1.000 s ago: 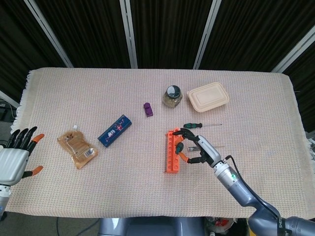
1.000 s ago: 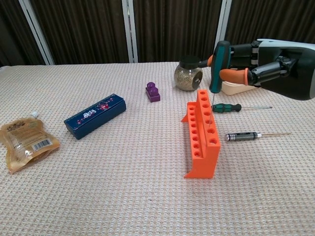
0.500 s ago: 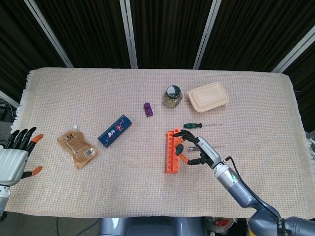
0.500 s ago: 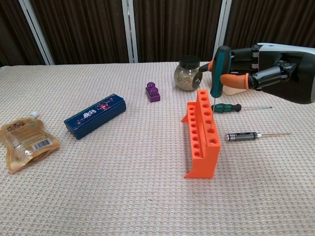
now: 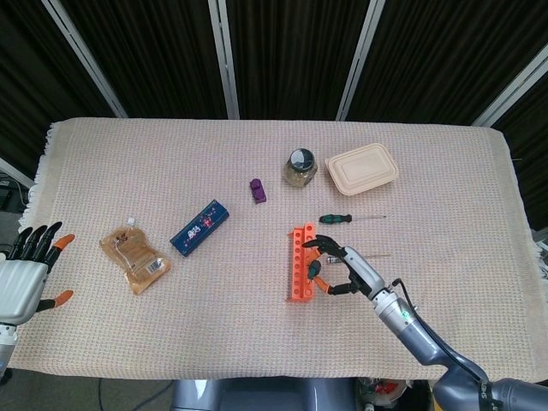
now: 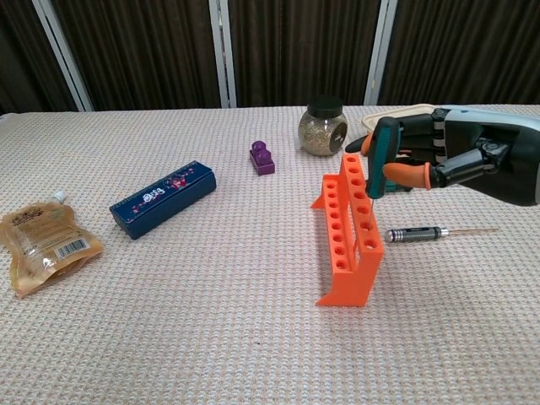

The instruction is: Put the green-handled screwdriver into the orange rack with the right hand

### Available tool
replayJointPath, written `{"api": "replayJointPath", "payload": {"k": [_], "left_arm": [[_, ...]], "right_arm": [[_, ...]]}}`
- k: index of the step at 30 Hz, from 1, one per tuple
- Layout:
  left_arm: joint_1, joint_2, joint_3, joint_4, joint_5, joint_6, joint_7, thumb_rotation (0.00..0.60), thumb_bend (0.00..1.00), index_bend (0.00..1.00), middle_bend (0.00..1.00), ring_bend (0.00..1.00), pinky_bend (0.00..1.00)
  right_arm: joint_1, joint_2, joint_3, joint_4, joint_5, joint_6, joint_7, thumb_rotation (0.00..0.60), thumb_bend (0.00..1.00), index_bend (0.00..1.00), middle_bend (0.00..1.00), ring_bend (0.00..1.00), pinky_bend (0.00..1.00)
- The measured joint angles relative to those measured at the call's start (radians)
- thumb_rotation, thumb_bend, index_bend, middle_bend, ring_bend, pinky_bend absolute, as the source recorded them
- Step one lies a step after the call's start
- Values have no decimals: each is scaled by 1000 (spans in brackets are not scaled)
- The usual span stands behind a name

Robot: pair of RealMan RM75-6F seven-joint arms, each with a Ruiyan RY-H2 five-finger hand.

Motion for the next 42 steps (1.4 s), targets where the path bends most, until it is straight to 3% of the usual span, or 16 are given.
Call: {"api": "replayJointPath", "payload": {"k": [16,30,36,42], "left_arm": [[0,-3,1,2,2,3,-5,600,99,151,0,0,0],[-1,-11,1,28,-2,-2,-32,600,99,150,0,0,0],[0,-18,1,42,-4,-3,-46,599,98,149,0,0,0],[1,-21,3,51,-2,-2,-56,600,99,148,0,0,0]], "right_arm": [[-10,-72,-78,78,-80,105,-19,600,332,554,185,0,0],[-13,-129,-90,104,-64,158,-77,600,316,536,184,0,0],[-7,-120,-85,89,-57,162,-104,600,315,484,178,0,0],[0,-106,-84,64,-51,157,-143,600,315,358,163,0,0]]}}
